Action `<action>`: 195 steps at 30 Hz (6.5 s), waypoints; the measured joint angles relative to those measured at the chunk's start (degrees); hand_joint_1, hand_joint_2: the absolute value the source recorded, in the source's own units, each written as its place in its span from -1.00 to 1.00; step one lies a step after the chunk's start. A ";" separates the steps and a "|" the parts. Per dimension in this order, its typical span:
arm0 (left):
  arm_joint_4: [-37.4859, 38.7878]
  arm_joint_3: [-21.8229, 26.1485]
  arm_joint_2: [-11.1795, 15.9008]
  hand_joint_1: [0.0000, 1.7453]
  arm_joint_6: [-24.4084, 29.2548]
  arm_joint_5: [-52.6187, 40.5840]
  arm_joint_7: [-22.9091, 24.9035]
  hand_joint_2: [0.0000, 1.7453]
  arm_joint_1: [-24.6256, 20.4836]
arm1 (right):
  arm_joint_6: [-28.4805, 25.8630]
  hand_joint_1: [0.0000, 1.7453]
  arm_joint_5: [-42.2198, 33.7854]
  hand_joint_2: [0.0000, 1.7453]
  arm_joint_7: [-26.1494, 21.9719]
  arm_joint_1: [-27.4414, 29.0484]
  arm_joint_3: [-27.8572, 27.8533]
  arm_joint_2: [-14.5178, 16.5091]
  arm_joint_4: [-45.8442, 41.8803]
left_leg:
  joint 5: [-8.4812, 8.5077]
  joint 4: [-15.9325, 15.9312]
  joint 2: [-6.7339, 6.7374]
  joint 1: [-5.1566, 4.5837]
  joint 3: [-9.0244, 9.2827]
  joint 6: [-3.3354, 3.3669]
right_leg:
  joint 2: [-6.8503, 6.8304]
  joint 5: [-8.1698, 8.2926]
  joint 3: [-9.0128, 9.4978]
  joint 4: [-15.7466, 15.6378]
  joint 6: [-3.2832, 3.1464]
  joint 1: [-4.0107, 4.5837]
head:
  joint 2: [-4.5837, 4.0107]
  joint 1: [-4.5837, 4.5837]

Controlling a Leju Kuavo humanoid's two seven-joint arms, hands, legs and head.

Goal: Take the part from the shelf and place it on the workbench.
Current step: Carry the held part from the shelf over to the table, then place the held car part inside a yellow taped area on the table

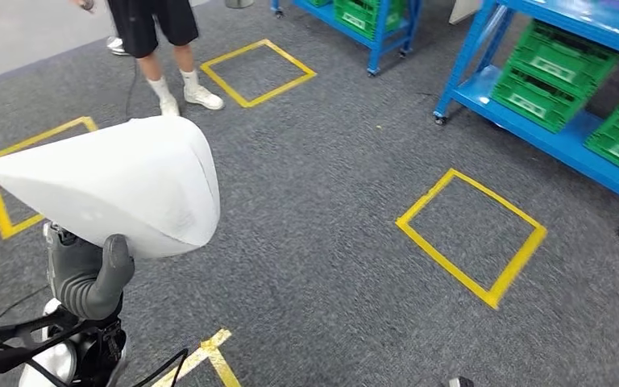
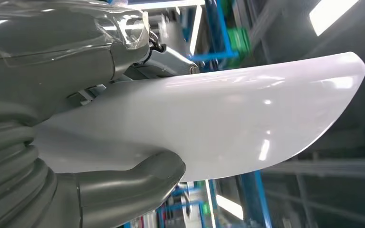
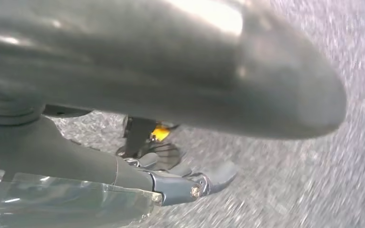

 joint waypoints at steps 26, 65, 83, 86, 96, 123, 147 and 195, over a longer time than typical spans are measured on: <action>-0.01 -0.10 0.20 0.92 0.65 -0.26 0.01 1.00 -0.47 | -0.06 -1.00 -0.16 -1.00 0.30 -0.13 0.72 0.04 -0.25 | -1.42 1.97 2.95 -0.85 -1.31 -0.98 | -2.90 3.46 0.74 -4.24 -0.51 0.40 | 0.00 0.06; -2.15 -0.77 0.98 0.92 2.79 -2.04 0.73 1.00 1.96 | -0.03 -1.00 -0.55 -1.00 0.54 0.74 1.89 -0.23 -1.77 | -0.35 0.71 -3.49 0.18 -0.32 -0.16 | 2.64 -3.37 -7.27 12.73 0.25 -0.50 | 0.00 0.60; -1.98 -0.76 0.81 0.92 4.64 -1.96 1.74 1.00 1.55 | -0.55 -1.00 -1.01 -1.00 1.04 0.72 2.43 -0.18 -2.21 | -3.98 11.15 0.43 -0.15 -5.54 -1.55 | -0.74 3.73 0.11 -3.47 -1.50 0.23 | 0.00 0.28; -1.99 -0.77 0.77 0.92 5.17 -1.92 1.78 1.00 1.09 | -0.50 -1.00 -1.01 -1.00 1.10 0.57 2.61 0.08 -2.23 | -1.69 2.78 4.15 -1.41 -1.23 0.08 | -2.45 3.41 0.54 -3.57 -1.28 0.53 | 0.00 0.49; -1.93 -0.78 0.40 0.92 6.33 -1.36 1.92 1.00 0.73 | -0.13 -1.00 -1.23 -1.00 1.34 0.76 2.84 -0.40 -2.28 | 0.34 -0.17 -3.30 -0.25 0.18 0.42 | 2.84 -2.96 -7.17 12.82 0.34 -0.60 | 0.00 0.90; -0.83 -1.45 1.57 0.92 8.29 0.21 0.67 1.00 -0.84 | -0.42 -1.00 -1.98 -1.00 1.05 -0.21 4.25 -0.71 -2.23 | 0.78 0.40 -0.83 0.08 -0.83 -0.18 | 1.05 -1.18 -1.13 3.21 0.49 -0.62 | 0.00 0.73; 0.05 -1.77 1.92 0.92 10.67 0.23 0.08 1.00 -1.51 | -0.84 -1.00 -3.34 -1.00 1.23 -0.83 6.51 -1.16 -1.75 | 0.25 2.71 1.97 -0.35 -2.27 -1.78 | -1.27 3.13 1.24 -3.87 -0.36 -0.32 | 0.00 0.35; -0.05 -3.38 3.11 0.92 13.27 -0.05 -0.27 1.00 -1.80 | -1.58 -1.00 -5.44 -1.00 1.29 -0.60 8.32 -1.68 -1.66 | -1.83 1.70 -1.49 0.19 0.18 -2.02 | 2.84 5.49 -1.92 -3.33 1.57 -1.75 | 0.00 1.09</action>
